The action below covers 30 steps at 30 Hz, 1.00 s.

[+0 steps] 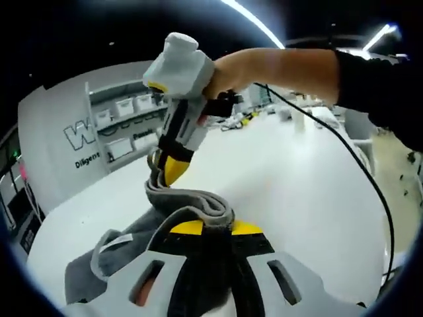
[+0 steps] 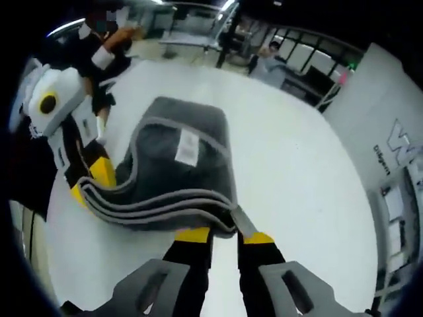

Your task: Open the folded towel by lifting each exposed corner and separating the folded layers until the towel lies flat within the target outline without major curled edges

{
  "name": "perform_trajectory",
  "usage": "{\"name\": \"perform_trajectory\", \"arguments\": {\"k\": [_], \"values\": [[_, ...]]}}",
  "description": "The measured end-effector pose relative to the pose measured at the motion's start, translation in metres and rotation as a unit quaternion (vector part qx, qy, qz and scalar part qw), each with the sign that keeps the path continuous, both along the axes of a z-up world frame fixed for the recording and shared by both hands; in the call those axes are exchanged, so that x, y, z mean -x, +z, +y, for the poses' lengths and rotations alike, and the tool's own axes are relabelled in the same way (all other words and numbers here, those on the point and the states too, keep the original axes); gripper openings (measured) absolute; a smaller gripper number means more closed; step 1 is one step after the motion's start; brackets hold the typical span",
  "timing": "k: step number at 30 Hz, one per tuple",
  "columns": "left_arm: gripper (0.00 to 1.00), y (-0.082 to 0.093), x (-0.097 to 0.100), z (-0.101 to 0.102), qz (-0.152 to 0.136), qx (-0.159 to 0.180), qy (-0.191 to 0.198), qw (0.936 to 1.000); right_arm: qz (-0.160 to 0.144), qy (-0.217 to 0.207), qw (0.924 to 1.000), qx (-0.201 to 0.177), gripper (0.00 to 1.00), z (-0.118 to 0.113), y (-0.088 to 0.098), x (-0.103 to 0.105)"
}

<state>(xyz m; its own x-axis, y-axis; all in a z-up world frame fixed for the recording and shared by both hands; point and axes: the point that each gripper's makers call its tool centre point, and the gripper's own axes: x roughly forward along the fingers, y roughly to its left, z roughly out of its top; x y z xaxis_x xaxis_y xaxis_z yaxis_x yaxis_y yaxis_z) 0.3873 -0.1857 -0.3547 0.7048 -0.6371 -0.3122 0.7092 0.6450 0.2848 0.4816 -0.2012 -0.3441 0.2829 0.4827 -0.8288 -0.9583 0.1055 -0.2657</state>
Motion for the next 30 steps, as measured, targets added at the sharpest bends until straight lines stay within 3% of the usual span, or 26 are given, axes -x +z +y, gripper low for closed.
{"name": "perform_trajectory", "arguments": {"k": [2,5,6,11,15,21,26,28,30], "values": [[0.10,-0.003,0.000,-0.002,-0.004,-0.005,0.000,1.0000,-0.050,-0.031,0.9982,-0.003,0.14,0.002,0.020,-0.014],[0.10,-0.010,0.001,-0.007,0.005,-0.008,-0.005,0.9999,-0.008,-0.008,0.9978,-0.066,0.18,0.031,0.045,0.014],[0.10,-0.010,0.002,-0.008,0.006,-0.008,-0.005,0.9999,-0.013,0.003,0.9969,-0.078,0.19,0.042,0.051,0.021],[0.11,-0.012,0.001,-0.010,0.009,-0.004,-0.004,0.9999,0.006,0.020,0.9989,-0.042,0.23,0.065,0.034,0.044],[0.11,-0.015,0.000,-0.013,0.009,-0.003,-0.005,0.9999,0.005,-0.003,0.9987,-0.051,0.59,0.085,0.030,0.034],[0.12,-0.019,0.003,-0.016,0.005,-0.014,-0.011,0.9998,0.039,-0.013,0.9969,-0.068,0.74,0.118,0.014,0.044],[0.16,-0.020,0.004,-0.018,0.022,-0.001,-0.007,0.9997,0.038,-0.015,0.9985,-0.038,0.71,0.124,-0.002,0.043],[0.16,-0.019,0.004,-0.017,0.019,-0.002,-0.005,0.9998,0.027,-0.028,0.9992,-0.006,0.59,0.113,-0.009,0.034],[0.16,-0.019,0.003,-0.017,0.019,-0.001,-0.004,0.9998,0.031,-0.048,0.9984,-0.005,0.50,0.109,-0.011,0.031]]}}
